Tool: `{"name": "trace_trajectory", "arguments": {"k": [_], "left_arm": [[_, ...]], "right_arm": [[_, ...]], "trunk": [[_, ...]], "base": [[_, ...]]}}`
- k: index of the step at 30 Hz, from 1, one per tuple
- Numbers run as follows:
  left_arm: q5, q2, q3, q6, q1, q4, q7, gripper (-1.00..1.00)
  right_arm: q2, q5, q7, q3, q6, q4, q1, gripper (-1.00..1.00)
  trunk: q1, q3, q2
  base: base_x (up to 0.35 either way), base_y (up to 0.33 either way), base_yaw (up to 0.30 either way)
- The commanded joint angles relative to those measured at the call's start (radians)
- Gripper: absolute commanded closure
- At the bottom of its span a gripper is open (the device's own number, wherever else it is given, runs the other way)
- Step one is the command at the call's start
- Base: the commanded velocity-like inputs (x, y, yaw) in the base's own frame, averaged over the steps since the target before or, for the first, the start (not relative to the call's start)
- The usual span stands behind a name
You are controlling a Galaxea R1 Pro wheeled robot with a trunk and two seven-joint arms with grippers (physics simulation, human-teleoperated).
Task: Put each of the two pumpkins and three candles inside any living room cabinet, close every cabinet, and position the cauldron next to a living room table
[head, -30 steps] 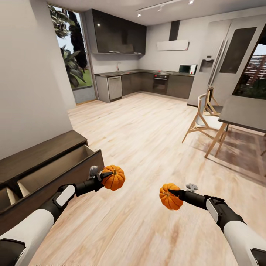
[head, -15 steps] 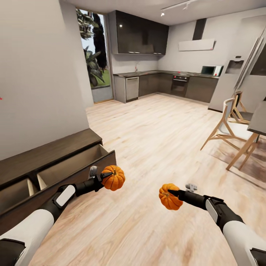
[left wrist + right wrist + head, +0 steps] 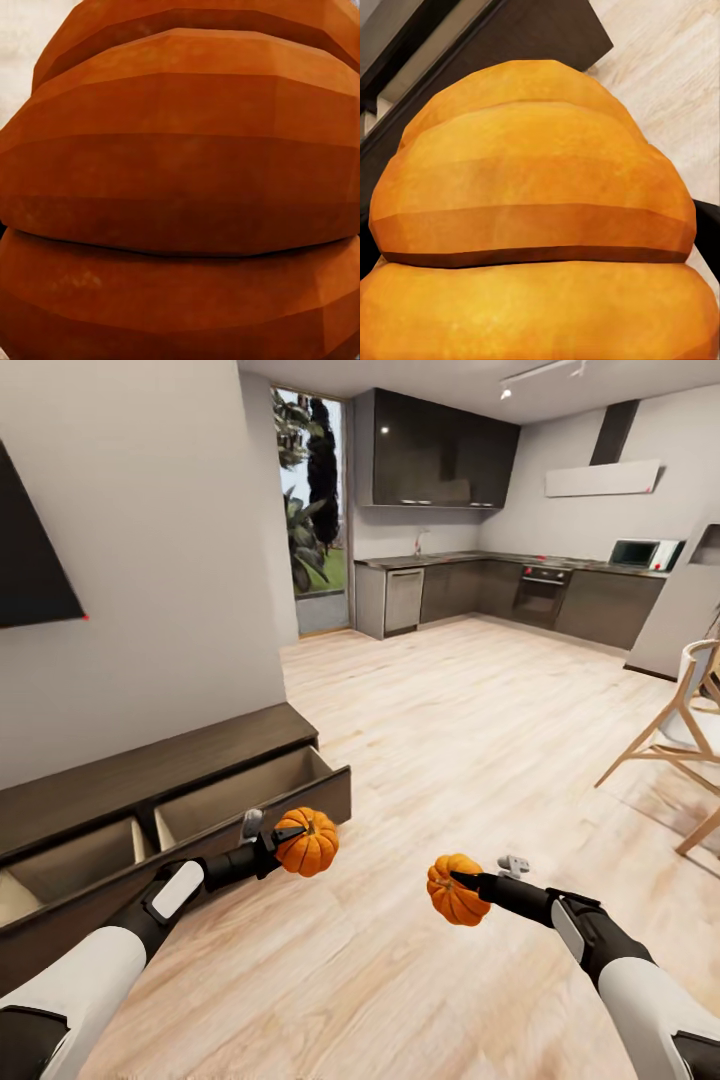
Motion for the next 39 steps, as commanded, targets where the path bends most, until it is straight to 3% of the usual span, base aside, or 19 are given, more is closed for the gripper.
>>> {"name": "trace_trajectory", "arguments": {"k": [1,19,27,30,39], "left_arm": [[0.008,0.000,0.002,0.003,0.000,-0.001,-0.001,1.00],[0.008,0.000,0.002,-0.003,0.000,-0.001,-0.003,1.00],[0.009,0.011,0.003,-0.006,0.000,-0.002,-0.005,1.00],[-0.007,0.000,-0.005,-0.007,0.017,0.003,0.000,1.00],[0.000,-0.004,-0.006,-0.049,0.056,-0.016,0.015,1.00]], "right_arm": [[0.000,-0.004,0.000,-0.001,0.001,0.000,0.000,1.00],[0.001,-0.006,0.001,0.000,0.001,0.000,0.000,1.00],[0.000,-0.006,0.003,0.000,0.000,0.000,0.001,1.00],[0.001,0.001,-0.002,0.010,0.001,0.006,0.000,1.00],[-0.014,0.001,0.003,0.005,-0.012,0.007,0.008,1.00]], "trunk": [[0.000,0.000,0.000],[0.000,0.000,0.000],[0.000,0.000,0.000],[0.000,0.000,0.000],[0.000,0.000,0.000]], "base": [[0.000,0.000,0.286],[0.081,-0.046,0.278],[0.210,-0.075,0.028],[0.000,0.000,0.000],[0.027,-0.004,0.000]]}}
